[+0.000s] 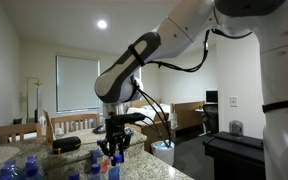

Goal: Move the three water bottles on the right forward and arrange them in a line

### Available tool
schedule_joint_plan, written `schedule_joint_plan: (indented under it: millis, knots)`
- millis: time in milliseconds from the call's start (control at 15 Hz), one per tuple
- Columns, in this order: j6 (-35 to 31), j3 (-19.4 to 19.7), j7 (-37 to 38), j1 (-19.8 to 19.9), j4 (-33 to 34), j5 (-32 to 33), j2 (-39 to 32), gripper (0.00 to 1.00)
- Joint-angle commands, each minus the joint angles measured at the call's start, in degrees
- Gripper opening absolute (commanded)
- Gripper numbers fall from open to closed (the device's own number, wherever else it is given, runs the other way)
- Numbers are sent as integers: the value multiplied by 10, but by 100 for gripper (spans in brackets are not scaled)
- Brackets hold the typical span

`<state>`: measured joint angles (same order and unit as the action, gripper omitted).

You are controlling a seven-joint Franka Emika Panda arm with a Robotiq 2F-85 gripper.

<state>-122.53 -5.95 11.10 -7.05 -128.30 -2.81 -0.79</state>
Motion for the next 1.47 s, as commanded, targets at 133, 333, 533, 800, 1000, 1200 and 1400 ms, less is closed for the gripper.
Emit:
schedule_joint_plan:
  millis: [133,333,533,800,1000,1200,1400]
  knots:
    - [-1,-8,34,-3,20,24,-21,13]
    - [-2,-10,38,-5,26,27,-27,13]
    - [-3,-10,46,-8,30,31,-32,13]
    - [-1,-10,55,-11,32,36,-35,13]
    - [-1,-11,57,-12,33,39,-37,13]
    - [-1,-11,57,-13,35,39,-41,13]
    - [1,-11,58,-14,36,39,-41,13]
